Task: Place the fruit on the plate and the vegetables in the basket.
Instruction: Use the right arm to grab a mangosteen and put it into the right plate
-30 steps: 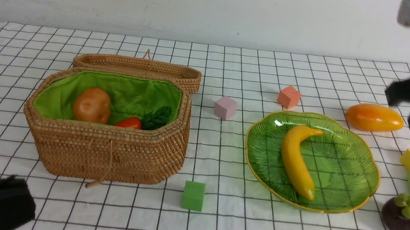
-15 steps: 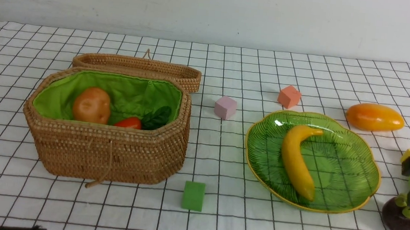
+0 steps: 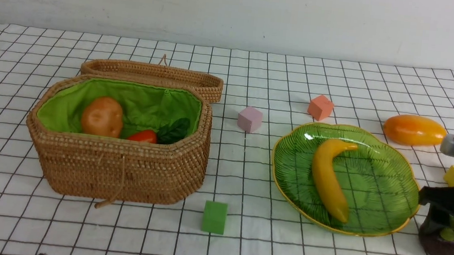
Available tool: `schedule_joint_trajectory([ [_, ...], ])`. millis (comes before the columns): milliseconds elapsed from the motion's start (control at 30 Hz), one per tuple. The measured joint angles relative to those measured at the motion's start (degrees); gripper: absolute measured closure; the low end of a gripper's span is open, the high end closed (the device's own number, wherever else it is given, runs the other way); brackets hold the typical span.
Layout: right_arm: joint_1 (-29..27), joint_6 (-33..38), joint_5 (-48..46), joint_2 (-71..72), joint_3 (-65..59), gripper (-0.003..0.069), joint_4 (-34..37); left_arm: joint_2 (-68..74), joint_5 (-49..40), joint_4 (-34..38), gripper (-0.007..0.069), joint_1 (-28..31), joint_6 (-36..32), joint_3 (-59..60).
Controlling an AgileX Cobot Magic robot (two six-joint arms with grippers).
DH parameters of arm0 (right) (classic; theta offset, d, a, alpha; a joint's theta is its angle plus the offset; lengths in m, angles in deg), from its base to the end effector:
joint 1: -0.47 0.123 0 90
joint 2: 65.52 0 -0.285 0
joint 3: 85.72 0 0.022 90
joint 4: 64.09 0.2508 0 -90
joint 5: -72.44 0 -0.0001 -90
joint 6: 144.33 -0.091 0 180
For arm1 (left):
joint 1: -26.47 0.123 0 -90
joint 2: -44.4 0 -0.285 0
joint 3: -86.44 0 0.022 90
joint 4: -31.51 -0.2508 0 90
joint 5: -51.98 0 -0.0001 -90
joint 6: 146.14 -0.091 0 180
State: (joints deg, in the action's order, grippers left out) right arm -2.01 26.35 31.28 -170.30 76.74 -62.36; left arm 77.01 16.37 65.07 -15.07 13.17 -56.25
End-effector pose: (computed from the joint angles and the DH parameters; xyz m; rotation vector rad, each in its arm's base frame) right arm 0.3220 -0.0121 0.1958 0.3216 2.8364 0.0577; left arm 0.0348 -0.0701 0.3672 0.7697 1.6702 -0.9018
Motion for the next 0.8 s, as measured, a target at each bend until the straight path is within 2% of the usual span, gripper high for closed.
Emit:
schedule_joint_trajectory([
  [367,0.00,0.05,0.03,-0.62,0.16,0.0146,-0.38,0.00,-0.12,0.57,0.0599,0.00,-0.05,0.00],
  [800,0.00,0.05,-2.19,0.05,0.38,0.0150,-0.45,0.00,-0.19,0.57,0.0599,0.00,-0.23,0.00],
])
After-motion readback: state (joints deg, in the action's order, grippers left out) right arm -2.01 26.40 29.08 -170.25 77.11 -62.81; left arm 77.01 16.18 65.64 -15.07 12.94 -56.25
